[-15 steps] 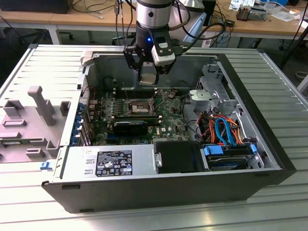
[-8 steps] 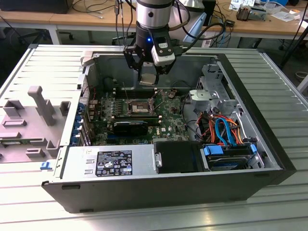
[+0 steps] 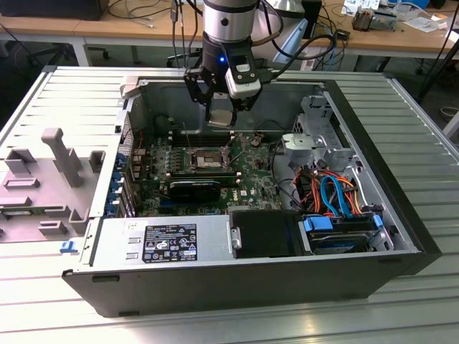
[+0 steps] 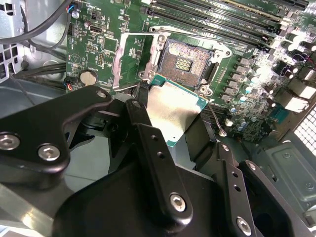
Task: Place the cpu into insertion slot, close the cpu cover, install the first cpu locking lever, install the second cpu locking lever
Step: 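Place the cpu into insertion slot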
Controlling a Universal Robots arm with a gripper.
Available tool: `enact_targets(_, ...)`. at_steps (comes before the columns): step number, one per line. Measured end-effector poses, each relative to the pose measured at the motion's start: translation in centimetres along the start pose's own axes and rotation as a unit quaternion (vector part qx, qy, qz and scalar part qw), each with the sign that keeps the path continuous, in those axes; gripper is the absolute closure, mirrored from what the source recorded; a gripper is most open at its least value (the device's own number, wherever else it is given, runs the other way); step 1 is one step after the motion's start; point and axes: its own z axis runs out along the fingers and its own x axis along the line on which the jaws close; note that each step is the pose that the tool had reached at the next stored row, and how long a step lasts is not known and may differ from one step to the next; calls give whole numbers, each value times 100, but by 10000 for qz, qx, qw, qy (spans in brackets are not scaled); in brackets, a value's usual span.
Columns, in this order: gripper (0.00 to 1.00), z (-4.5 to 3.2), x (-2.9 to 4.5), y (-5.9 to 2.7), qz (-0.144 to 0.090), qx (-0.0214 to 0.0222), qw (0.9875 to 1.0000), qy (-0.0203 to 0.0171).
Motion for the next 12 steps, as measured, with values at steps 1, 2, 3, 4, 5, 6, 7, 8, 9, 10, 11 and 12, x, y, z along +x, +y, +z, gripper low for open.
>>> enact_targets(1, 46, 1, 0, 0, 2, 0, 10000, 0)
enact_targets(2, 46, 1, 0, 0, 3, 0, 10000, 0)
enact_targets(3, 46, 1, 0, 0, 6, 0, 10000, 0)
enact_targets(4, 46, 2, 0, 0, 8, 0, 10000, 0)
enact_targets(5, 46, 2, 0, 0, 10, 0, 10000, -1)
enact_targets(6, 46, 3, 0, 0, 14, 0, 10000, -1)
enact_targets(7, 46, 4, 0, 0, 16, 0, 10000, -1)
enact_targets(8, 46, 4, 0, 0, 18, 0, 10000, -1)
enact_targets(9, 46, 5, 0, 0, 20, 0, 10000, -1)
enact_targets(10, 46, 5, 0, 0, 22, 1, 10000, -1)
enact_targets(11, 46, 6, 0, 0, 26, 1, 10000, -2)
enact_targets(12, 46, 6, 0, 0, 27, 1, 10000, -2)
